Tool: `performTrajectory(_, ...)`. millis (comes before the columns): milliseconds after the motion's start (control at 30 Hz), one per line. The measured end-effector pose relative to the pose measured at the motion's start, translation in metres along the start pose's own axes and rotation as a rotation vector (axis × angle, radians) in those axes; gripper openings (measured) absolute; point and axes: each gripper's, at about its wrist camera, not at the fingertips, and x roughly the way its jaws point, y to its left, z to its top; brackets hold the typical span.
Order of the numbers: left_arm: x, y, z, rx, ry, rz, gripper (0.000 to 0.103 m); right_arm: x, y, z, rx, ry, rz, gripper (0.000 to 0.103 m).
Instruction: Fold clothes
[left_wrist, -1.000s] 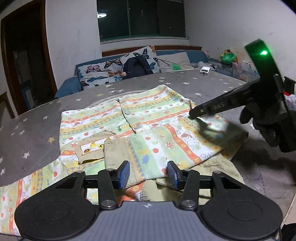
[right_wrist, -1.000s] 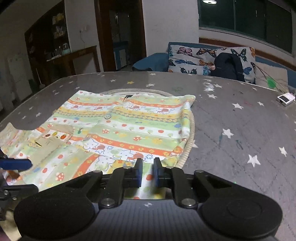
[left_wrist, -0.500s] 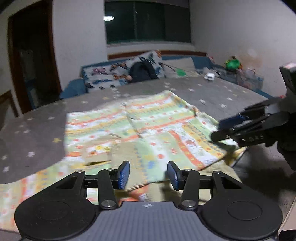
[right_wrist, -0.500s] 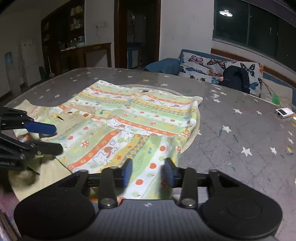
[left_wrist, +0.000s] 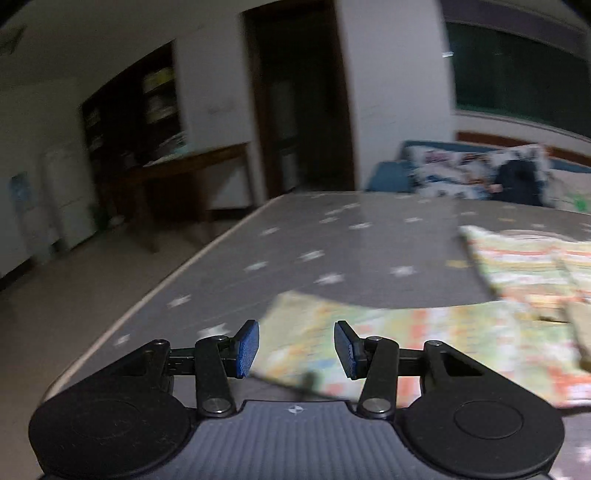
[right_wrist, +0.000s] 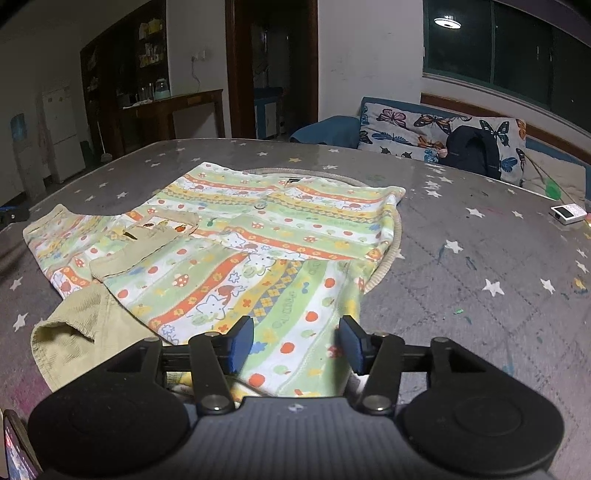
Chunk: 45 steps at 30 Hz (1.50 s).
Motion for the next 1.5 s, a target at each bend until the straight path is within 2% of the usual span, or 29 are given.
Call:
performTrajectory(133,0.017,0.023,-0.003,-0.025,0.036,0.056,0.048,0.001,0.002,0.0,-0.003,0.002,-0.002,0.055)
performTrajectory(267,0.029,0.033,-0.006,-0.055,0.087,0.027,0.047,0.001,0.004,0.001,-0.009,0.004,-0.004,0.055)
performTrajectory(400,0.036,0.039,-0.012,-0.114,0.127,-0.003,0.033,0.0,0.005,0.002,-0.009,0.004,-0.003,0.055)
performTrajectory(433,0.037,0.042,-0.014,-0.137,0.122,-0.018,0.028,0.0,0.005,0.002,-0.01,0.004,-0.004,0.055)
performTrajectory(600,0.036,0.043,-0.011,-0.184,0.12,-0.049,0.014,-0.001,0.005,0.001,-0.009,0.001,-0.001,0.055)
performTrajectory(800,0.038,0.047,-0.007,-0.251,0.122,-0.049,0.016,-0.004,0.006,0.002,-0.008,-0.007,0.007,0.055)
performTrajectory(900,0.042,0.047,-0.007,-0.278,0.126,-0.032,0.028,-0.004,0.007,0.003,-0.008,-0.009,0.007,0.055)
performTrajectory(967,0.043,0.046,-0.006,-0.278,0.125,-0.025,0.03,-0.003,0.006,0.002,-0.003,-0.008,0.007,0.055)
performTrajectory(1000,0.044,0.045,-0.006,-0.279,0.126,-0.033,0.028,-0.003,0.006,0.002,-0.002,-0.008,0.007,0.055)
performTrajectory(1067,0.047,0.043,-0.005,-0.281,0.127,-0.051,0.015,-0.003,0.007,0.001,-0.003,-0.007,0.005,0.055)
performTrajectory(1133,0.048,0.046,-0.003,-0.332,0.13,-0.095,0.008,-0.004,0.007,0.001,-0.003,-0.008,0.005,0.055)
performTrajectory(1267,0.027,0.04,0.008,-0.423,0.058,-0.235,0.007,-0.007,0.006,0.001,0.009,-0.02,0.005,0.055)
performTrajectory(1333,0.012,0.026,0.02,-0.416,0.018,-0.312,0.007,-0.009,0.005,0.002,0.017,-0.024,0.007,0.055)
performTrajectory(1500,-0.022,-0.035,0.049,-0.354,-0.051,-0.578,0.007,-0.009,0.003,0.004,0.045,-0.034,0.023,0.055)
